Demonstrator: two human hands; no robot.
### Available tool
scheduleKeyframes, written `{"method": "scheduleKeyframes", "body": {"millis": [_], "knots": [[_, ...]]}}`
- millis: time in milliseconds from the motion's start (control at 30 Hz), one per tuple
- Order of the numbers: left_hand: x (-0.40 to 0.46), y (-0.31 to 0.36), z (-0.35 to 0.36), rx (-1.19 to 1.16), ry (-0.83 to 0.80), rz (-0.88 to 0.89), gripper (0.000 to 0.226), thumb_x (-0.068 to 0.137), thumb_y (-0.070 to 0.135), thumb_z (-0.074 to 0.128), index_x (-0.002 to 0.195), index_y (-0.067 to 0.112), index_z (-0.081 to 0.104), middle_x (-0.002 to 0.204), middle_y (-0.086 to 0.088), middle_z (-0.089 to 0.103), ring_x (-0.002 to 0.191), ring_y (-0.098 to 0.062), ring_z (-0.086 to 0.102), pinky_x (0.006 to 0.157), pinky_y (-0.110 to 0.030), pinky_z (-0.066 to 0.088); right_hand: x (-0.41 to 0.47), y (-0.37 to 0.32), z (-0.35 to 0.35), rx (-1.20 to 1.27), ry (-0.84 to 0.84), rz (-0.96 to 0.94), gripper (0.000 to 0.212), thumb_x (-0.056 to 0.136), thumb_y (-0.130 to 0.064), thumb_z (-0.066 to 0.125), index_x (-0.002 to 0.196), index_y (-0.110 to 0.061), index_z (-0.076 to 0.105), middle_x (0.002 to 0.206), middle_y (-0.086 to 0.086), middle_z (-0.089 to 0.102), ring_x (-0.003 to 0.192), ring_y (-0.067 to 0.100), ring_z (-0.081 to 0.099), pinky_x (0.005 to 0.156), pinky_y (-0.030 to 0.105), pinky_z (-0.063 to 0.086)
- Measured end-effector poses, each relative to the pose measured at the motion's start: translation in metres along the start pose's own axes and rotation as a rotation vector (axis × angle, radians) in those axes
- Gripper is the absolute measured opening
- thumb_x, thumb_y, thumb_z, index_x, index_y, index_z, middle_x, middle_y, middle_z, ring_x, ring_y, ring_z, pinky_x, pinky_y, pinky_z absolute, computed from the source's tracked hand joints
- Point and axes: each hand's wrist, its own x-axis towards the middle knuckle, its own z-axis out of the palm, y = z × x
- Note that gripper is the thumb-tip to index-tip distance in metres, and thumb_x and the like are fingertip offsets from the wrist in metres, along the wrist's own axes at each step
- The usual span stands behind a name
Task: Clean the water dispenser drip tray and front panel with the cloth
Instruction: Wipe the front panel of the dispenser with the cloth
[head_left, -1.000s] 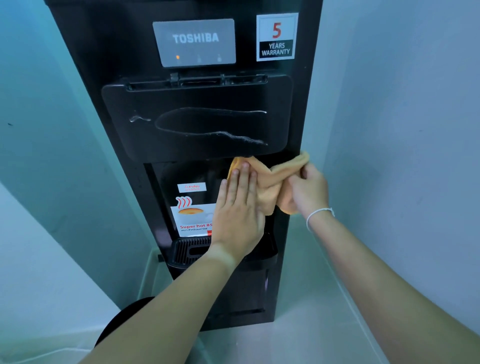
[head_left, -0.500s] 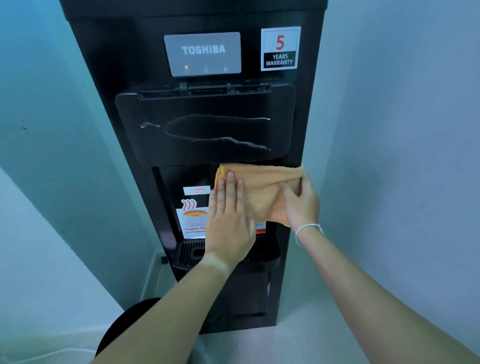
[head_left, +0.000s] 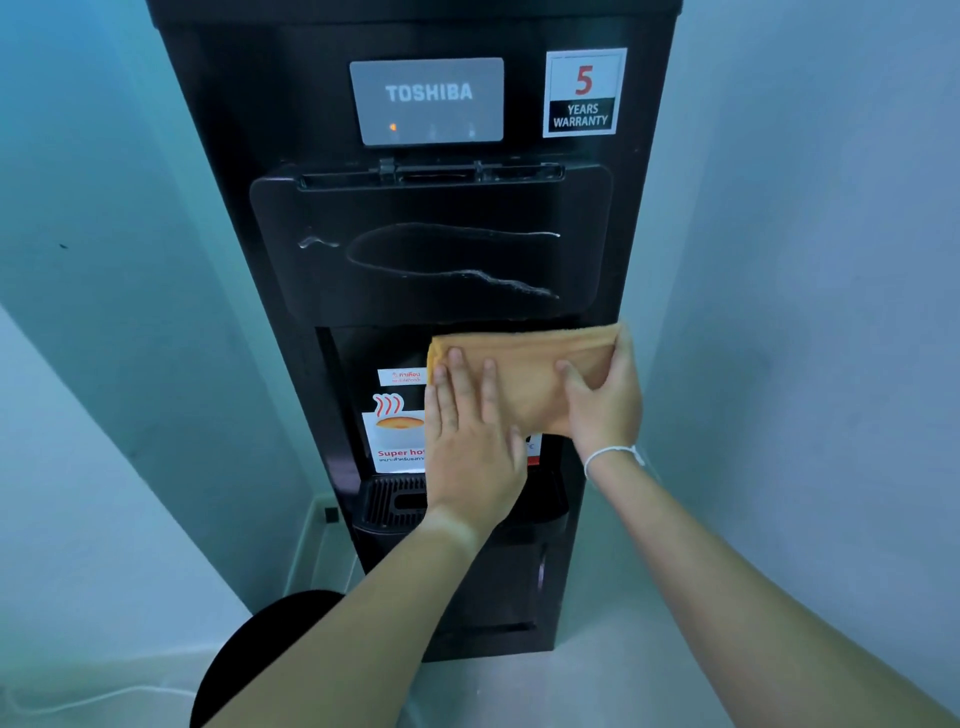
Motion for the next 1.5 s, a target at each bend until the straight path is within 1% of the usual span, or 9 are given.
{"method": "scheduleKeyframes", "body": {"millis": [200, 367, 733, 900, 1033, 1267, 1367, 1433, 1500], "knots": [[0.004, -0.008, -0.003, 0.004, 0.027, 0.011, 0.070, 0.082, 0.037, 0.033, 0.139, -0.003, 0.041, 0.145, -0.032, 0.036, 0.132, -0.045, 0.040, 0.112, -0.046, 0.019, 0.005, -0.006, 0.010, -0.038, 0.039, -0.001, 0.078, 0.086, -0.019, 0.062, 0.148, -0.024, 0.014, 0.155, -0.009, 0.024, 0.138, 0.011, 0.031, 0.095, 0.008, 0.022], [0.005, -0.024, -0.007, 0.025, 0.036, 0.025, 0.069, 0.084, 0.036, 0.032, 0.140, -0.004, 0.038, 0.147, -0.031, 0.033, 0.135, -0.042, 0.037, 0.113, -0.045, 0.018, -0.001, -0.013, 0.025, -0.098, 0.109, -0.118, 0.088, 0.086, -0.019, 0.061, 0.149, -0.012, -0.001, 0.159, 0.001, 0.000, 0.147, 0.016, 0.006, 0.119, 0.030, 0.014], [-0.029, -0.062, 0.024, 0.088, -0.047, -0.058, 0.070, 0.086, 0.038, 0.029, 0.141, -0.005, 0.035, 0.148, -0.030, 0.029, 0.136, -0.040, 0.036, 0.117, -0.043, 0.022, -0.047, 0.029, 0.055, -0.341, -0.037, -0.259, 0.087, 0.090, -0.019, 0.055, 0.147, -0.013, -0.011, 0.146, -0.007, -0.029, 0.146, 0.024, -0.010, 0.115, 0.023, 0.003], [-0.041, -0.087, 0.029, 0.074, -0.067, -0.164, 0.069, 0.088, 0.041, 0.022, 0.141, -0.004, 0.017, 0.149, -0.025, 0.009, 0.140, -0.039, 0.029, 0.117, -0.043, 0.015, -0.068, 0.043, 0.066, -0.461, -0.206, -0.387, 0.077, 0.092, -0.015, 0.047, 0.147, -0.013, -0.008, 0.147, -0.006, -0.025, 0.141, 0.010, -0.013, 0.118, 0.027, 0.004], [-0.035, -0.092, 0.025, 0.027, -0.054, -0.164, 0.071, 0.088, 0.040, 0.027, 0.140, -0.009, 0.030, 0.149, -0.029, 0.025, 0.138, -0.040, 0.032, 0.117, -0.043, 0.017, -0.067, 0.034, 0.073, -0.501, -0.223, -0.470, 0.075, 0.092, -0.012, 0.042, 0.143, -0.017, -0.013, 0.148, -0.006, -0.023, 0.139, 0.009, -0.014, 0.118, 0.031, -0.001], [-0.019, -0.110, 0.009, -0.116, 0.032, -0.221, 0.073, 0.089, 0.038, 0.028, 0.146, -0.006, 0.020, 0.154, -0.028, 0.016, 0.144, -0.039, 0.019, 0.116, -0.043, 0.013, -0.049, 0.000, 0.086, -0.510, -0.116, -0.660, 0.072, 0.085, -0.008, 0.045, 0.148, -0.012, 0.010, 0.157, 0.006, 0.014, 0.144, 0.021, 0.010, 0.117, 0.033, 0.004], [-0.028, -0.120, 0.013, -0.160, -0.001, -0.242, 0.075, 0.089, 0.041, 0.021, 0.149, -0.002, 0.010, 0.157, -0.024, 0.004, 0.147, -0.034, 0.010, 0.118, -0.038, 0.004, -0.051, 0.009, 0.082, -0.516, -0.079, -0.678, 0.071, 0.085, -0.009, 0.048, 0.147, -0.009, 0.015, 0.155, 0.008, 0.019, 0.143, 0.022, 0.017, 0.118, 0.022, 0.000], [-0.036, -0.122, 0.017, -0.188, -0.025, -0.254, 0.077, 0.088, 0.043, 0.017, 0.149, -0.002, 0.008, 0.157, -0.023, -0.001, 0.147, -0.032, 0.007, 0.117, -0.035, 0.000, -0.057, 0.023, 0.081, -0.507, -0.095, -0.680, 0.070, 0.084, -0.009, 0.047, 0.146, -0.007, 0.016, 0.155, 0.009, 0.019, 0.144, 0.016, 0.009, 0.117, 0.017, -0.004], [-0.041, -0.121, 0.020, -0.215, -0.045, -0.261, 0.078, 0.086, 0.045, 0.014, 0.149, -0.001, 0.006, 0.157, -0.020, -0.003, 0.148, -0.030, 0.004, 0.117, -0.033, -0.003, -0.064, 0.037, 0.082, -0.484, -0.133, -0.651, 0.071, 0.084, -0.007, 0.046, 0.147, -0.009, 0.012, 0.155, 0.003, 0.010, 0.143, 0.000, -0.011, 0.119, 0.026, 0.006]]}}
